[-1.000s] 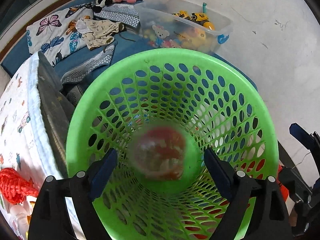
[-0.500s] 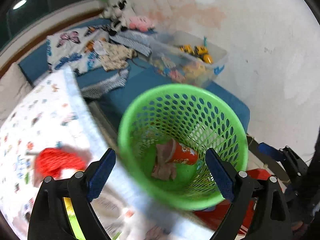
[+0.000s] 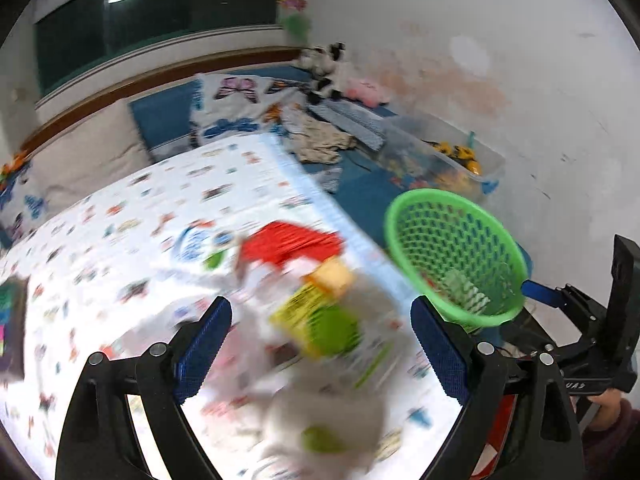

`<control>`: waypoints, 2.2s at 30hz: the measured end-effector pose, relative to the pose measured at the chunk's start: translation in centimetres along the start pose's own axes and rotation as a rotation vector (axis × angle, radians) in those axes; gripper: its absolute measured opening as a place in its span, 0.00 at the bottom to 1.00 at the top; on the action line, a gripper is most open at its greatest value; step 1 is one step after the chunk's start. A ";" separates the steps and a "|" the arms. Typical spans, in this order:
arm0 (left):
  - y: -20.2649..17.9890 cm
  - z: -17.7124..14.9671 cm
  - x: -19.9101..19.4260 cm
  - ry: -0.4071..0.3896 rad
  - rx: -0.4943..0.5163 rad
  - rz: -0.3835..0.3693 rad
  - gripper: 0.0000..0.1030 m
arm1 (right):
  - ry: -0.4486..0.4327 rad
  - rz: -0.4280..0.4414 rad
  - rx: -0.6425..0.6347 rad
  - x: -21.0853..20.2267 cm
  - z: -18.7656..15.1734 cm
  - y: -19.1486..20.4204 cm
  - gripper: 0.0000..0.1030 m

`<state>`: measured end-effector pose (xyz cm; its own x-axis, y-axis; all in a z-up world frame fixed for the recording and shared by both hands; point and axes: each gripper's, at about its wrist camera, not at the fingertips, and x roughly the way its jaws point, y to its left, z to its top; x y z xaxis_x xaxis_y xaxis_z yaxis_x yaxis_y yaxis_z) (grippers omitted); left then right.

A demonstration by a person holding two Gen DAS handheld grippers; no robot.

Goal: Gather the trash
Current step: 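Drop the red cup into the green basket with the left tool while the right tool drops the wrappers in, then grasp the white paper cup with the right tool while the left tool reaches the dessert cup, then grasp the clear dessert cup with the left tool while the right tool lifts the white cup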

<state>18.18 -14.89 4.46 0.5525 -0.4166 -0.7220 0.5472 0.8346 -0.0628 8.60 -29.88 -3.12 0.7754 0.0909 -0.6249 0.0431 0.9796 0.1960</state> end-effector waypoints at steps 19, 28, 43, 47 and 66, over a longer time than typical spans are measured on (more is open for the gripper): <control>8.2 -9.6 -4.3 -0.020 -0.163 0.066 0.85 | 0.121 0.322 -0.220 4.1 -0.1 12.1 0.89; 9.4 -13.4 -5.2 -0.021 -0.157 0.046 0.85 | 0.183 0.323 -0.354 6.6 -0.2 15.1 0.80; 5.2 -15.9 -3.3 0.024 -0.006 -0.061 0.86 | 0.269 0.284 -0.408 8.5 -1.1 15.2 0.63; 3.8 -15.8 -2.2 0.034 0.034 -0.079 0.86 | 0.250 0.289 -0.381 7.5 -1.0 14.6 0.63; 1.9 -15.2 0.6 0.046 0.077 -0.073 0.73 | 0.154 0.267 -0.283 2.9 -0.1 11.6 0.62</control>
<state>9.98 -8.09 -6.56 0.4805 -0.4567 -0.7487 0.6326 0.7717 -0.0647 11.28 -18.26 -2.69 0.6316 0.3529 -0.6903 -0.3382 0.9266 0.1642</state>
